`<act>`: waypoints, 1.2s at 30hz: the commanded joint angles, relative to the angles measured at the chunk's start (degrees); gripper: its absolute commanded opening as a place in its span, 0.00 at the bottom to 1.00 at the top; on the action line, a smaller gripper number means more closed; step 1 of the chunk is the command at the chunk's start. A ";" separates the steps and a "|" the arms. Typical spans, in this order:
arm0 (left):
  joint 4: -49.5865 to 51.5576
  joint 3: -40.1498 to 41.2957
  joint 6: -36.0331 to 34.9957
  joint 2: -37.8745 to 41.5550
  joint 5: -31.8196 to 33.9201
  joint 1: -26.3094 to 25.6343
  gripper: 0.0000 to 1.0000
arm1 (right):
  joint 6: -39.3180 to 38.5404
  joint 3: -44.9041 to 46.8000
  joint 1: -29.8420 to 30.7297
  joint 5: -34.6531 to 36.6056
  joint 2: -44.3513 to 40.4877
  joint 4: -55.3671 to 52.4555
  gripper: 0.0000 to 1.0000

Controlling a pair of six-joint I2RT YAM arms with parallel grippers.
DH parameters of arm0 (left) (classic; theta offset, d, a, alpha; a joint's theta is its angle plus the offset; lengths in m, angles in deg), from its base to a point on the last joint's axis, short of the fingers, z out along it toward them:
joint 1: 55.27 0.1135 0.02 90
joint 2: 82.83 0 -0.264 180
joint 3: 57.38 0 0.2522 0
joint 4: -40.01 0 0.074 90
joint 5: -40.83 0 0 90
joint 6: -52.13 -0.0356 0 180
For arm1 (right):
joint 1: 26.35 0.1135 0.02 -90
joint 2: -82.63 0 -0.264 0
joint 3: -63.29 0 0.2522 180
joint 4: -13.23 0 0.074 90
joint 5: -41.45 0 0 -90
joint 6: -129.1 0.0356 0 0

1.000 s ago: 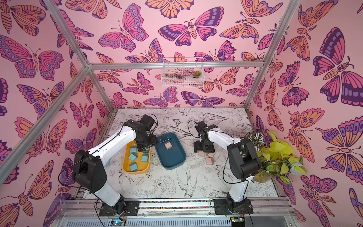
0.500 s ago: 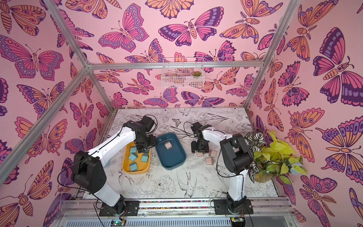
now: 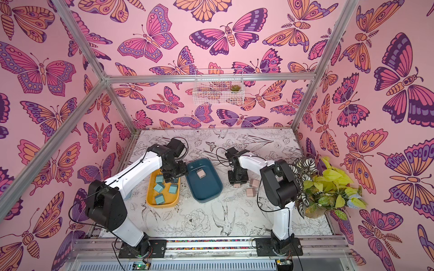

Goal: Place the plugs by color into the storage box
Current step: Pick up the plug from the center of the board, then place the plug in the storage box.

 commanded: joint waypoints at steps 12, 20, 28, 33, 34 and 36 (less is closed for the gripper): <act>0.46 1.86 -0.87 4.02 -0.32 3.37 0.75 | -2.55 -13.41 8.93 1.73 -8.29 -9.70 0.42; 0.44 1.79 -2.31 5.64 -1.37 8.09 0.75 | -4.84 -23.45 19.45 0.83 1.29 -10.19 0.43; 0.44 4.08 -2.01 7.37 -1.56 8.64 0.75 | -6.54 -24.74 20.73 1.66 10.31 -8.27 0.43; 0.48 4.56 -1.98 7.31 -2.06 8.84 0.75 | -6.76 -23.89 20.73 1.67 13.22 -7.06 0.43; 0.44 4.50 -1.90 7.28 -2.09 8.81 0.75 | -6.70 -23.84 20.73 2.03 13.83 -6.94 0.43; 0.48 4.47 -1.90 7.27 -2.17 8.84 0.75 | -6.80 -24.12 20.66 3.41 14.99 -7.30 0.43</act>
